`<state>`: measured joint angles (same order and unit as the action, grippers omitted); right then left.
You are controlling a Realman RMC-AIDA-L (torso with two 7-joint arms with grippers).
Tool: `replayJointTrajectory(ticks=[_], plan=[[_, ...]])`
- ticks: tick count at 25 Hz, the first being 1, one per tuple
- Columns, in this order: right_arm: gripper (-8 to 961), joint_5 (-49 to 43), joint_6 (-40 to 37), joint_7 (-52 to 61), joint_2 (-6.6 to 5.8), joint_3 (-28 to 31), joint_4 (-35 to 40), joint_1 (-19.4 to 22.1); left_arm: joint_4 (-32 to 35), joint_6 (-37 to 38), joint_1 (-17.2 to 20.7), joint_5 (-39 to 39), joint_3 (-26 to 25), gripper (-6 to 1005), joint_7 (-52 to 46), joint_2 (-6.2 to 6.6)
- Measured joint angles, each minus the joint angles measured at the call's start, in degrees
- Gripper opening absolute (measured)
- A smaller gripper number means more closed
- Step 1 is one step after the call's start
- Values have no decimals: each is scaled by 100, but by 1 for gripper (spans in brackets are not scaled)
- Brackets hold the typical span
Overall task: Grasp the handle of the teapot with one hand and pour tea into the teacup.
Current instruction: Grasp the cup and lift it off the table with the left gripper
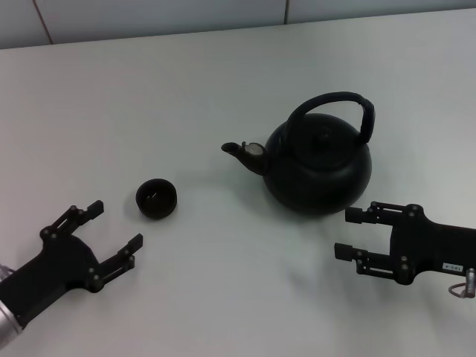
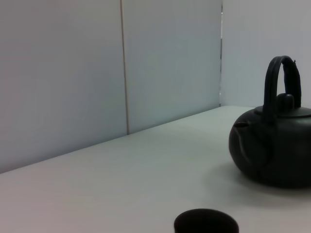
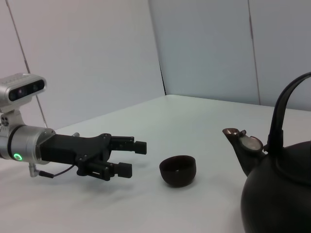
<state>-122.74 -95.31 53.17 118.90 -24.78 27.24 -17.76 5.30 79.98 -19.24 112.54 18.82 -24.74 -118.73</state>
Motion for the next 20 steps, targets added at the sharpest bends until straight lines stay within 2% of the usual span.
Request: replayJointTrajectory(ticks=[20], plan=[[648, -5, 13, 7, -4, 3, 45, -80, -550, -990, -831, -50, -53, 783, 1, -35]])
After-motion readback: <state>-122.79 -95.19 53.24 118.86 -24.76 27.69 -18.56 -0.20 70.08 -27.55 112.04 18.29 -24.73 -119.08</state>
